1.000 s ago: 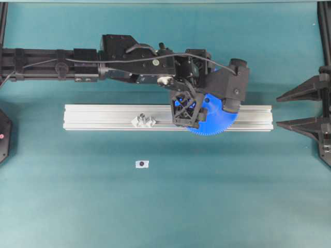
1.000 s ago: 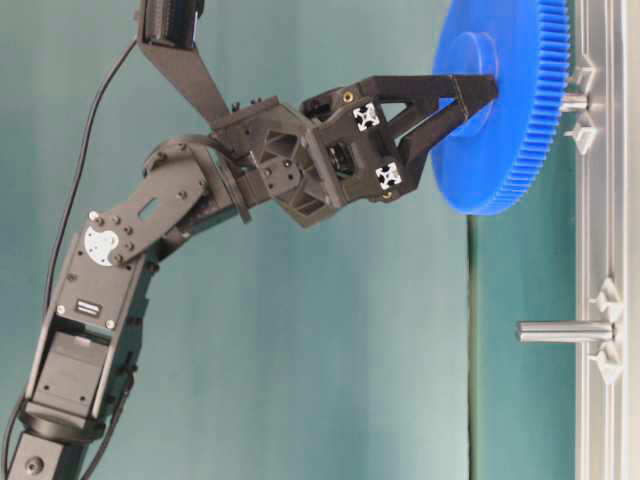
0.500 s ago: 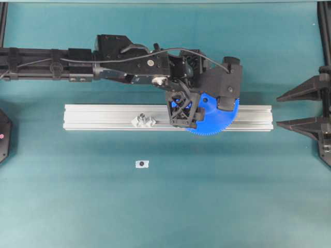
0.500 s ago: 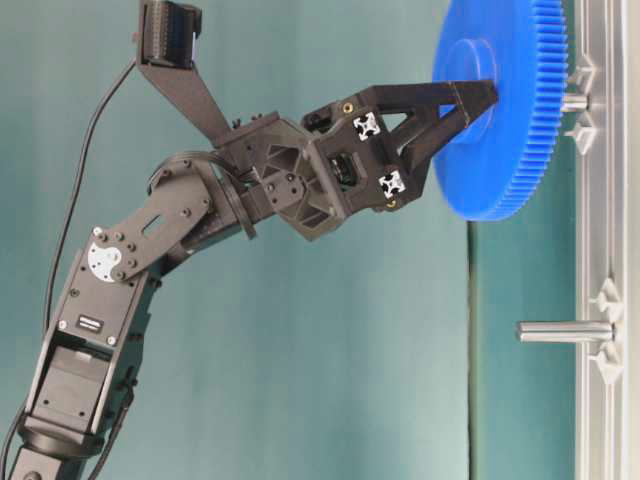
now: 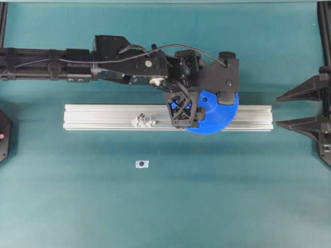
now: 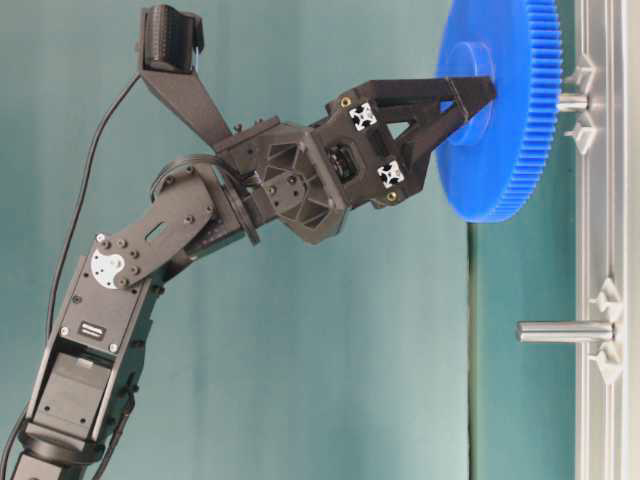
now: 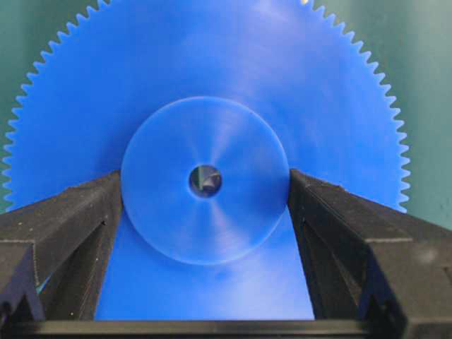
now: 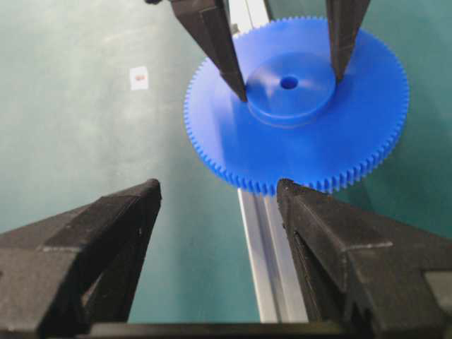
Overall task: Insert the large gear onto the shaft.
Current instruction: 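Align the gear's center hole above the right metal shaft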
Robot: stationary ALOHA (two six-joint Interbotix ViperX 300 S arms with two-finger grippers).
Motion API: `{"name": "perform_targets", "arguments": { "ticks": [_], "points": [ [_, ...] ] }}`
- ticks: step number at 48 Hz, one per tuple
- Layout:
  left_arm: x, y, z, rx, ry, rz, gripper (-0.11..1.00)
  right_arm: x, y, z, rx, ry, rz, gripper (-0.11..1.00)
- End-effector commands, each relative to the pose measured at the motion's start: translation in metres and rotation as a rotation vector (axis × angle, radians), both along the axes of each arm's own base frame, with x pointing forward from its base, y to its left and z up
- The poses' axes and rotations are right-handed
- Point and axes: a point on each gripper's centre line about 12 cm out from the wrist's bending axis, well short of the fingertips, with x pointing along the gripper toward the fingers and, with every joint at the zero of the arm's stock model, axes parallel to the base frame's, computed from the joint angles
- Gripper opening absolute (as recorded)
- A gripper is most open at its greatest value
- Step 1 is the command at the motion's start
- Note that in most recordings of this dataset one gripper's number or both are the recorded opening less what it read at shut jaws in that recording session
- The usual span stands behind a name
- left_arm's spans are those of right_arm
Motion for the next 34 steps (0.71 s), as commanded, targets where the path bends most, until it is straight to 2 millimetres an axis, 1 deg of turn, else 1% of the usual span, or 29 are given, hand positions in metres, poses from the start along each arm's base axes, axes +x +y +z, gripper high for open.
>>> {"name": "perform_targets", "arguments": {
  "ticks": [1,11,15,21,34],
  "points": [
    [-0.002,-0.011,0.005,-0.002,-0.005,-0.018,0.82,0.002,-0.001,0.004,0.015,-0.012,-0.01,0.75],
    [0.0,-0.029,0.003,-0.006,-0.001,-0.047,0.82,0.002,-0.001,0.004,0.017,-0.013,-0.012,0.75],
    [0.0,-0.03,0.001,-0.008,0.002,-0.047,0.82,0.002,-0.001,0.004,0.014,-0.012,-0.011,0.75],
    [-0.001,-0.024,0.0,-0.008,0.001,-0.033,0.82,0.002,-0.001,0.004,0.01,-0.011,-0.011,0.75],
    [-0.004,0.005,0.004,0.0,-0.006,0.016,0.82,0.002,-0.001,0.004,0.009,-0.014,-0.011,0.75]
  ]
}}
